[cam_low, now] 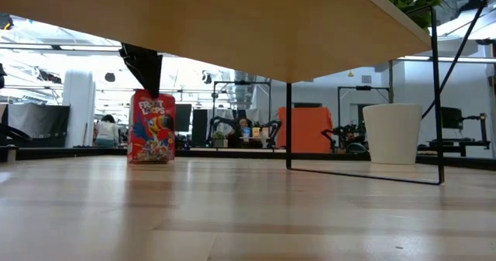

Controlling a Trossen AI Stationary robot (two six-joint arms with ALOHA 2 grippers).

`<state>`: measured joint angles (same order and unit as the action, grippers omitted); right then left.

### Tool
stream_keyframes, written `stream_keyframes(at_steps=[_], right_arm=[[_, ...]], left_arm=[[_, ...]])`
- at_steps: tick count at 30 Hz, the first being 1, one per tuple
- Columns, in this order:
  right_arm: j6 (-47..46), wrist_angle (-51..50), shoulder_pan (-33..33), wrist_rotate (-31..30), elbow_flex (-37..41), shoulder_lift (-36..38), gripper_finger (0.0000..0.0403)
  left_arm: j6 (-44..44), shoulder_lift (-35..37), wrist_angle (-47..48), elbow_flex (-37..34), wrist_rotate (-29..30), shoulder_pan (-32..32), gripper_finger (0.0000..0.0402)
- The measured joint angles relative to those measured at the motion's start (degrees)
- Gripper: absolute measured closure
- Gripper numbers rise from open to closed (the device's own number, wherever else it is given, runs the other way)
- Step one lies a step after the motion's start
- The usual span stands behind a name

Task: Stack cereal on shelf
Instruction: Put the right red cereal box onto the shelf

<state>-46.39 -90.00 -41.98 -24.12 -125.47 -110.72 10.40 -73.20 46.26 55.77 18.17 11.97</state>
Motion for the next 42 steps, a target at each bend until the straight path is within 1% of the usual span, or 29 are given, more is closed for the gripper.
stream_keyframes(at_steps=[7, 15, 18, 23, 26, 31, 37, 42], right_arm=[[0.3, 0.0, 0.0, 0.0, 0.0, 0.0, 0.0148], [0.4, 0.0, 0.5, 0.0, 0.0, 0.0, 0.0148], [0.4, 0.0, 0.5, 0.0, 0.0, 0.0, 0.0148], [0.5, 0.0, 0.5, 0.0, 0.0, 0.0, 0.0148], [0.4, 0.0, 0.5, 0.0, 0.0, 0.0, 0.0148], [0.3, 0.0, 0.5, 0.0, 0.0, 0.0, 0.0148], [0.3, 0.0, 0.5, 0.2, 0.0, 0.0, 0.0148], [0.6, 0.0, 0.5, 0.2, 0.0, 0.0, 0.0148]], left_arm=[[0.7, 1.0, 1.0, 0.0, -1.5, 0.0, 0.032], [1.4, 5.1, 1.6, 0.0, -1.4, 0.0, 0.0321], [1.9, 6.0, 2.2, 0.0, -1.4, 0.0, 0.0333], [2.8, 7.9, 2.9, 0.0, -1.7, 0.0, 0.0367], [3.2, 9.7, 2.9, 0.0, -3.8, 0.0, 0.0377], [6.8, 13.9, 3.0, 0.0, -7.2, 0.0, 0.0381], [11.4, 20.2, 2.9, 0.0, -15.6, 0.0, 0.0373], [16.2, 25.7, 2.5, 0.0, -21.1, 0.0, 0.0376]])
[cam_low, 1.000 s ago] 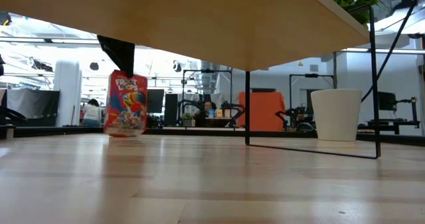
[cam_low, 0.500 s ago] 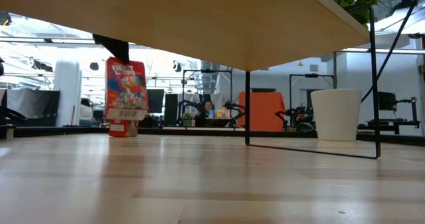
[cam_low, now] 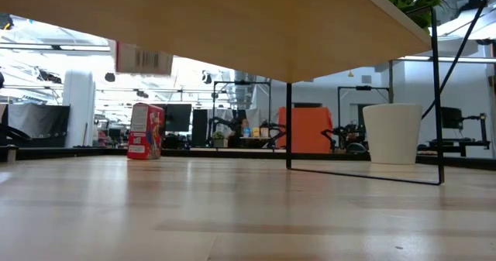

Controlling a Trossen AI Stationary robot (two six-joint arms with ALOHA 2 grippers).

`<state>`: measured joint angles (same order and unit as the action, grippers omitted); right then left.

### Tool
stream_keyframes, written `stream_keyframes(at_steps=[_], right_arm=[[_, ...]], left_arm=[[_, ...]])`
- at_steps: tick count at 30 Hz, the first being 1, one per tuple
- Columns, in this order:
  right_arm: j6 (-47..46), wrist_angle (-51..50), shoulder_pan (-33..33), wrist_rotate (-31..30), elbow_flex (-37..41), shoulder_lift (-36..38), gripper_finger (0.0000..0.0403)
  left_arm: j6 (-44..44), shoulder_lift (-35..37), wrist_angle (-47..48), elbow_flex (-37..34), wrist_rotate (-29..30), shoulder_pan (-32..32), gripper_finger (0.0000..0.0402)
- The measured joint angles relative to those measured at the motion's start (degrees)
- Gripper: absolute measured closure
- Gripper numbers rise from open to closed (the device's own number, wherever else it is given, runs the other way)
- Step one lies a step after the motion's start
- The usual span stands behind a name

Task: Stack cereal on shelf
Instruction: Put the right red cereal box onto the shelf

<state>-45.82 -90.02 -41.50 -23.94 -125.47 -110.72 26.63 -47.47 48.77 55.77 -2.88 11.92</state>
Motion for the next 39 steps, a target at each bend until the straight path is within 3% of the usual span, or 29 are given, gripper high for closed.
stream_keyframes(at_steps=[5, 10, 16, 20, 25, 30, 36, 39], right_arm=[[0.9, 0.0, 0.0, 0.0, 0.0, 0.0, 0.0148], [0.8, 0.0, 0.0, 0.0, 0.0, 0.0, 0.0148], [1.1, 0.0, 0.0, 0.1, 0.0, 0.1, 0.0148], [1.1, 0.0, 0.0, 0.1, 0.0, 0.1, 0.0148], [1.2, 0.0, -0.2, 1.8, 0.0, 0.1, 0.0148], [1.3, 0.0, -0.2, 2.9, 0.0, 0.2, 0.0148], [1.3, 0.0, -0.6, 3.0, 0.0, 0.2, 0.0148], [1.3, 0.0, -1.0, 3.1, 0.0, 0.2, 0.0148]], left_arm=[[5.1, 4.8, -5.4, 0.0, -7.4, -1.0, 0.0383], [11.1, 7.8, -18.7, 0.0, -11.8, -6.0, 0.0385], [13.1, 8.0, -34.9, 0.0, -8.8, -13.8, 0.0385], [12.0, 6.5, -38.5, 0.0, -4.1, -18.6, 0.0386], [10.5, 2.6, -37.1, 1.4, 2.1, -25.5, 0.0386], [6.4, -4.9, -32.6, 11.9, 7.6, -33.8, 0.0386], [6.7, -16.8, -10.4, 31.3, 25.5, -41.0, 0.0386], [10.2, -23.1, 1.2, 39.4, 31.5, -43.0, 0.0386]])
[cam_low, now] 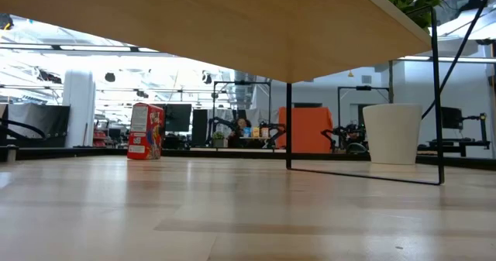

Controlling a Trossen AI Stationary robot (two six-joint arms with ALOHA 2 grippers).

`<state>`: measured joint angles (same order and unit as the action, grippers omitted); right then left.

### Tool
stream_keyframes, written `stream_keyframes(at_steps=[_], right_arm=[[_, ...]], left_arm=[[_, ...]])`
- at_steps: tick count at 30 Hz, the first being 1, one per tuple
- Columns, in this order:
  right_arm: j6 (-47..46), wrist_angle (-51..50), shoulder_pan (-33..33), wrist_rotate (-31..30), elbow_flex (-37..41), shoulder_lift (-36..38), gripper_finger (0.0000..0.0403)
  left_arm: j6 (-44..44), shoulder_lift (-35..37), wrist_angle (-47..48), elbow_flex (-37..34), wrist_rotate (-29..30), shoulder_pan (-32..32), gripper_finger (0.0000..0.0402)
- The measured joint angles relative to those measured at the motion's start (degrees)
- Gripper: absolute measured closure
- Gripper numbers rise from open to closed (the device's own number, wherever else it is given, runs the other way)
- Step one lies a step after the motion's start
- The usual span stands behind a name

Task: Stack cereal on shelf
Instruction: Put the right red cereal box onto the shelf

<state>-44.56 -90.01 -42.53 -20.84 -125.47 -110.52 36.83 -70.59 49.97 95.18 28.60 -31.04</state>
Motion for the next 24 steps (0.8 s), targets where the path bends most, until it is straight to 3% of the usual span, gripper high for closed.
stream_keyframes(at_steps=[3, 10, 16, 24], right_arm=[[0.0, 0.0, -0.5, 0.0, 0.0, 0.0, 0.0148], [-0.4, 0.0, -0.6, 0.0, 0.0, 0.0, 0.0148], [-0.4, 0.0, -0.6, -0.1, 0.0, 0.0, 0.0148], [-0.5, 0.0, -0.6, -0.1, 0.0, 0.0, 0.0148]], left_arm=[[3.5, -5.7, 8.3, 5.8, 1.1, -0.7, 0.0386], [6.1, -16.4, 17.0, 13.5, 1.5, -2.1, 0.0386], [8.3, -22.1, 21.7, 17.0, 6.4, -4.9, 0.0386], [17.8, -25.3, 26.7, 17.5, 14.6, -7.0, 0.0386]])
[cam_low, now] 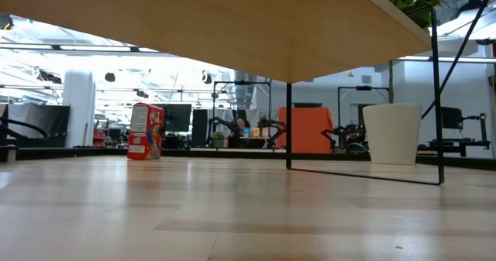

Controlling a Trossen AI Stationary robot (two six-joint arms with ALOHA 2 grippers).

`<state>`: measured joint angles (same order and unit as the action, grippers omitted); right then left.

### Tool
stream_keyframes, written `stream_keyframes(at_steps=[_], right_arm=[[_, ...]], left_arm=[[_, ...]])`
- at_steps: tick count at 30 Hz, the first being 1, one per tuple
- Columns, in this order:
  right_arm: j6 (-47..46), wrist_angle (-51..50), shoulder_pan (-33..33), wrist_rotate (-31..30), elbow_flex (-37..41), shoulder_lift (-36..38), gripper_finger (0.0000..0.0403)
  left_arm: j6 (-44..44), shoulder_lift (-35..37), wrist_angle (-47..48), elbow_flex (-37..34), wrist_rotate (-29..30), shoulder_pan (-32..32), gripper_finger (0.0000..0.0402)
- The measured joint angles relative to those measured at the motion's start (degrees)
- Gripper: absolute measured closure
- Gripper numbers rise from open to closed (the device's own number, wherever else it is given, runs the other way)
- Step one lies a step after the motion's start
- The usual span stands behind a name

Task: Stack cereal on shelf
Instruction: Put the right red cereal box onto the shelf

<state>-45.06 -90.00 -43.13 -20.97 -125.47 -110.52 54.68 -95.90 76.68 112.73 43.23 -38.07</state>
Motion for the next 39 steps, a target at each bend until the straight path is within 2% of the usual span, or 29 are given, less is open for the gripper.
stream_keyframes(at_steps=[11, 18, 26, 39], right_arm=[[-1.1, 0.0, 0.0, 0.0, 0.0, 0.0, 0.0148], [-1.5, 0.0, 0.0, -0.1, 0.0, 0.0, 0.0148], [-2.6, 0.0, 0.0, -0.1, 0.0, 0.0, 0.0148], [-2.7, 0.1, 0.0, -0.1, 0.0, 0.0, 0.0148]], left_arm=[[0.5, -3.6, 1.4, -0.1, -1.4, -1.2, 0.0386], [4.6, -3.8, 3.0, -0.1, -0.7, -1.2, 0.0386], [4.3, -6.3, 4.0, 0.0, -1.5, -1.0, 0.0386], [1.8, -6.1, 3.4, -0.1, -2.3, -1.1, 0.0382]])
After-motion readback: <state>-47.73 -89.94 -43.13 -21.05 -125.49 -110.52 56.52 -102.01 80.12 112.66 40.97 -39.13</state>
